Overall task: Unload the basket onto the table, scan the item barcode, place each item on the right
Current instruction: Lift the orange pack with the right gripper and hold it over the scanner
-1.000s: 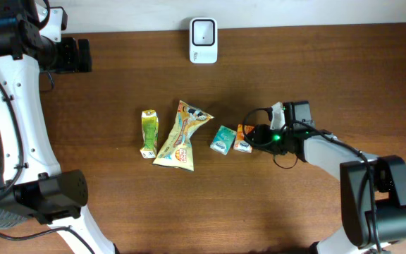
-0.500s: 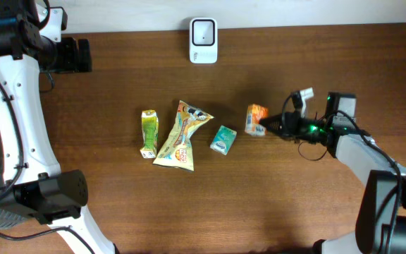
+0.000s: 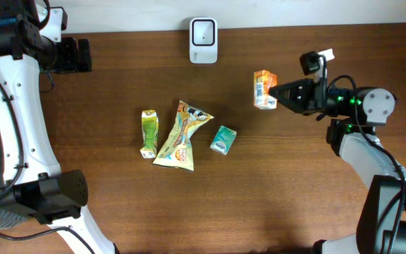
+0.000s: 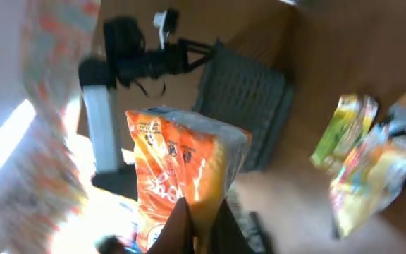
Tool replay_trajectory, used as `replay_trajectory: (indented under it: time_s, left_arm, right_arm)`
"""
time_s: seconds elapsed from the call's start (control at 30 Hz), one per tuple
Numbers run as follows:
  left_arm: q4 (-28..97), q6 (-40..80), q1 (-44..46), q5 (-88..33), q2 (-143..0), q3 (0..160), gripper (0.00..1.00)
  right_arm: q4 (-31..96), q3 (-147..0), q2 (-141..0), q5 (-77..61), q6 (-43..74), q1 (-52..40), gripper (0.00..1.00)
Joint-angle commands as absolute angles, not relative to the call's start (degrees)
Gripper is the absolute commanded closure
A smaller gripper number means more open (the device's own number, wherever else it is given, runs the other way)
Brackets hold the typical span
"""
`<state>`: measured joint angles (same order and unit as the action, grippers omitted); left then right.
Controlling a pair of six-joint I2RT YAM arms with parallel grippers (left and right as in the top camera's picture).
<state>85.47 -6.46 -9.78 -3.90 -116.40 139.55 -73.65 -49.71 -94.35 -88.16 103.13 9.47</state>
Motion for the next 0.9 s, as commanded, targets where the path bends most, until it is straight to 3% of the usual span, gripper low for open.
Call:
replay_trajectory:
  time_s: [0.0, 0.3, 0.47, 0.67, 0.87]
  left_arm:
    - [85.38, -7.2, -10.02, -4.27, -116.49, 139.5, 0.01]
    - [85.38, -7.2, -10.02, -4.27, -116.49, 139.5, 0.01]
    - [85.41, -7.2, -10.04, -4.27, -116.49, 139.5, 0.01]
    - [85.41, -7.2, -10.02, -4.27, -116.49, 139.5, 0.01]
    - [85.41, -7.2, -10.02, -4.27, -116.49, 139.5, 0.01]
  right_arm:
    - [-74.43, -51.24, -94.0, -87.96, 115.2, 10.26, 0.96]
    - [-80.25, -53.43, -94.0, -88.12, 115.46, 10.24, 0.96]
    - [-80.66, -53.43, -94.67, -88.03, 106.21, 6.59, 0.96]
    - [-59.37, -53.43, -97.21, -86.46, 88.64, 0.03, 0.96]
    - [-19.14, -53.43, -99.0, -71.26, 51.09, 0.05, 0.96]
